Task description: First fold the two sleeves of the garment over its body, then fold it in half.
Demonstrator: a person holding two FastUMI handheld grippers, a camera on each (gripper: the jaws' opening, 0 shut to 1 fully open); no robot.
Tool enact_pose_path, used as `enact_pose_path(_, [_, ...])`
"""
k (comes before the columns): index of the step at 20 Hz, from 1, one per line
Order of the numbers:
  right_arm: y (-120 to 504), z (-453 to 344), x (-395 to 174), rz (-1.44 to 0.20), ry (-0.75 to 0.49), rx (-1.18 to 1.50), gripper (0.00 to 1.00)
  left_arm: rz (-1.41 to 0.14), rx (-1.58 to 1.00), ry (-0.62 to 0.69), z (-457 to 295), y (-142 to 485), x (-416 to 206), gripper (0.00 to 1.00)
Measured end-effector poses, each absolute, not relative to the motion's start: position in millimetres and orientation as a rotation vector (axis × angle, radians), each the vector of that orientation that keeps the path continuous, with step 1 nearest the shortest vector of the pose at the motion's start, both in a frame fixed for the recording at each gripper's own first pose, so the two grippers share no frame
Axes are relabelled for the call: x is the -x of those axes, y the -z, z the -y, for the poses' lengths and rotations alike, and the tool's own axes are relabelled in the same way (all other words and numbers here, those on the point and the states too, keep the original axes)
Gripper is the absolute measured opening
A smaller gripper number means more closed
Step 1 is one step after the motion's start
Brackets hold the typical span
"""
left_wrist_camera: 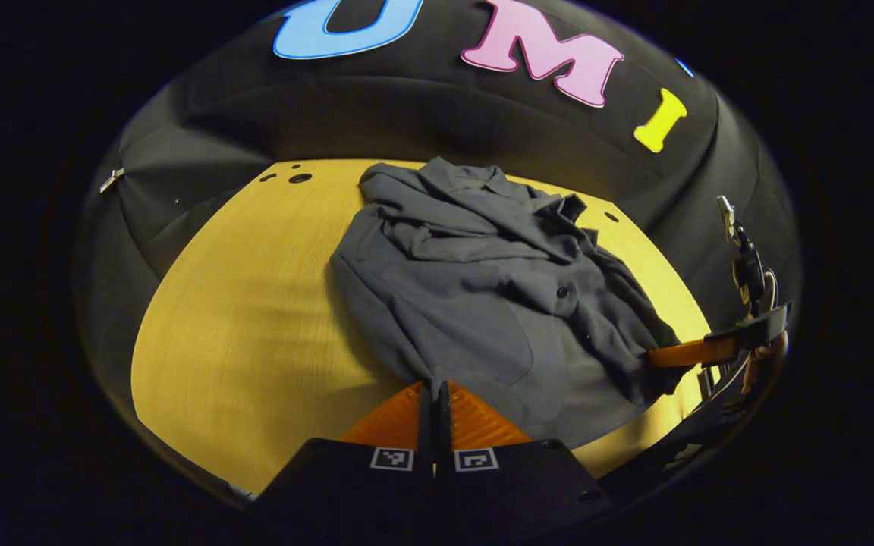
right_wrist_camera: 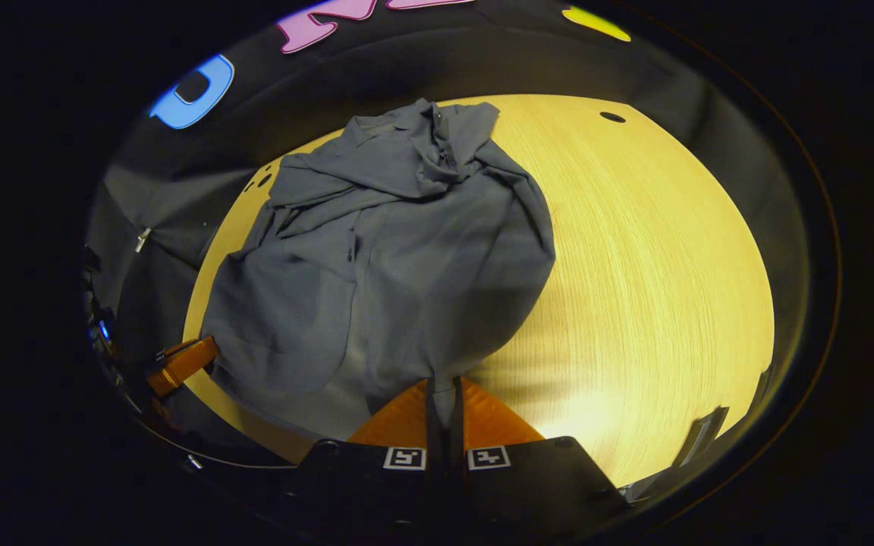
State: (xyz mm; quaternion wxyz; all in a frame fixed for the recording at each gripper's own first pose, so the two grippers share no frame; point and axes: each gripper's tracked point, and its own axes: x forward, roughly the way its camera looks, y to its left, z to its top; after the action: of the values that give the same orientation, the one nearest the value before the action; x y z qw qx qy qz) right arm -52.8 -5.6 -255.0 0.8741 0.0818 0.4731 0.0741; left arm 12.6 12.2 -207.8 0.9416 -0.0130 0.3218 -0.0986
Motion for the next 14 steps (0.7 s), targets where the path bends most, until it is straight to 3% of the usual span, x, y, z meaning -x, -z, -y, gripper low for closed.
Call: enact_pose_path(14, [183, -1, -8, -0.837, -0.23, -0.175, 0.05, -0.531, 0.052, 0.179, -3, 135, -63, 0.05])
